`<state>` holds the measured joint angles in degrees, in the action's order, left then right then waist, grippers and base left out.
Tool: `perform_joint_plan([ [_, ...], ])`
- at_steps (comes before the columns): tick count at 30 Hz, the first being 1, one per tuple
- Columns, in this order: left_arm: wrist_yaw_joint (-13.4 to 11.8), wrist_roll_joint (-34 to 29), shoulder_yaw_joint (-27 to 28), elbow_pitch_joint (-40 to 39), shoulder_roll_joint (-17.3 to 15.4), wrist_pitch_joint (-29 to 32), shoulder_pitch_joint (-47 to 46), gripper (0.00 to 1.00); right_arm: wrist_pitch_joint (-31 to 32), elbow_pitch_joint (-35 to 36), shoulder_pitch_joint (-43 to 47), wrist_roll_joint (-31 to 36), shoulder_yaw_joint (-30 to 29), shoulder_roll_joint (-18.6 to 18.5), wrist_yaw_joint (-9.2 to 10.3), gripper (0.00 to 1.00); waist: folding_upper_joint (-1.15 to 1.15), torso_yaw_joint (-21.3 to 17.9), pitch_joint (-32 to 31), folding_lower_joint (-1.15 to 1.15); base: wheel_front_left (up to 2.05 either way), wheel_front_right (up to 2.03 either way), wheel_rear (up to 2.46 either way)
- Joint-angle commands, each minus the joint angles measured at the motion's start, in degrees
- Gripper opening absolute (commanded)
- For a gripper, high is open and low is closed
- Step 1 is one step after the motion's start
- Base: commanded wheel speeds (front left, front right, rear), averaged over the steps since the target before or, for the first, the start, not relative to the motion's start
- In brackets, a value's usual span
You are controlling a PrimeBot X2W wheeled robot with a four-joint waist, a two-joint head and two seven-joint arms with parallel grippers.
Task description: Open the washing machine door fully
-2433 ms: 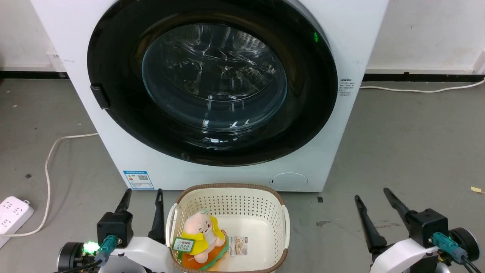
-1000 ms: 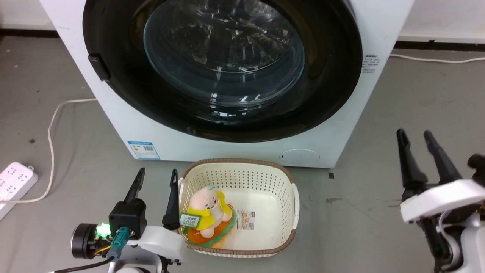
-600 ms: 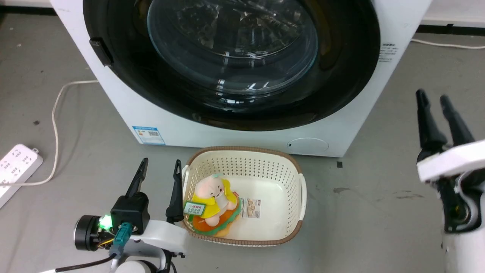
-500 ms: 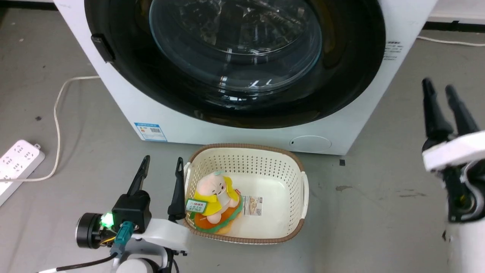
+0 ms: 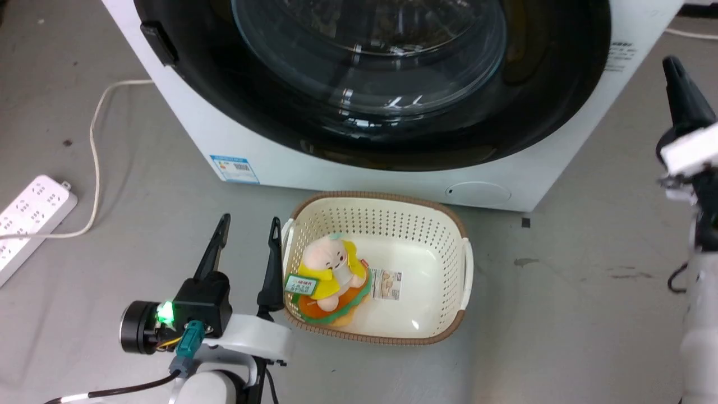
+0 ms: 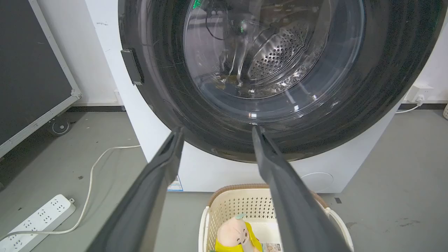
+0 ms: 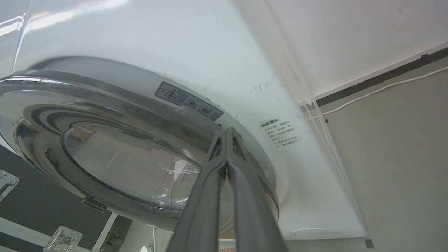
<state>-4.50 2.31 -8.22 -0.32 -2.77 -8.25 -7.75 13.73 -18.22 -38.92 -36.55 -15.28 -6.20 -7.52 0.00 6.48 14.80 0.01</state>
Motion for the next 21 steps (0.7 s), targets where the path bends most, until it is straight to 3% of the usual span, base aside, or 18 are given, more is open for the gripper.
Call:
perform_joint_plan([
  [1, -0.52, 0.32, -0.39, -0.47, -0.06, -0.76, -1.23, 1.00, 2.13, -2.08, -3.45, -1.63, -0.83, -0.84, 0.01, 0.00, 0.00, 0.50, 0.85, -0.01, 0.00, 0.00, 0.00],
  [21, -2.25, 1.88, -4.22, -0.34, -0.08, -3.15, -4.09, 1.00, 20.74, -21.60, -23.35, -5.64, -8.30, -5.80, 0.02, 0.00, 0.00, 4.05, 6.21, -0.01, 0.00, 0.00, 0.00],
])
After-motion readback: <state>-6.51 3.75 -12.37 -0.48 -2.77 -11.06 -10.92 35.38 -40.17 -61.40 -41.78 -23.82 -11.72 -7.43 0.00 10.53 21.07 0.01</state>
